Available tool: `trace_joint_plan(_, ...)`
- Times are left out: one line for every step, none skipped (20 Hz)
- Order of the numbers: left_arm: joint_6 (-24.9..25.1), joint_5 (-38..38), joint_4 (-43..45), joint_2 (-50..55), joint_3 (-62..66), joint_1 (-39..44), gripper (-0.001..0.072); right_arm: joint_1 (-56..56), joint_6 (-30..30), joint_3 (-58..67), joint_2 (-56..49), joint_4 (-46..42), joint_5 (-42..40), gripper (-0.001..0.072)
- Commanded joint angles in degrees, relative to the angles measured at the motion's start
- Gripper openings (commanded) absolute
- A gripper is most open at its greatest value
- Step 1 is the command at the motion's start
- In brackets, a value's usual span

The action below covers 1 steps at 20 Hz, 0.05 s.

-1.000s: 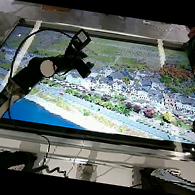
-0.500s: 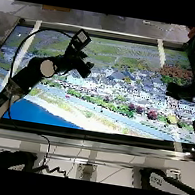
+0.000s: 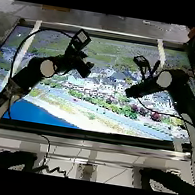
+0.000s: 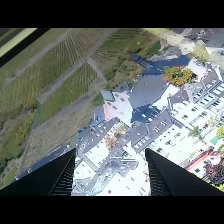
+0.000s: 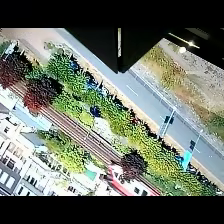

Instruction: Fold the clothes and pants, and hang the long-sleeved shirts on hangers.

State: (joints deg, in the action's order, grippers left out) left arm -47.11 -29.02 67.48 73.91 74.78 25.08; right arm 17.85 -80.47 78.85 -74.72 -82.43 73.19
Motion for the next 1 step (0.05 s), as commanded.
trace_joint_plan(0.0,0.02,0.0,-0.04,0.02,-0.07,0.0462,2.19,0.2,0.02,0.02,1.49,-0.74,0.0017)
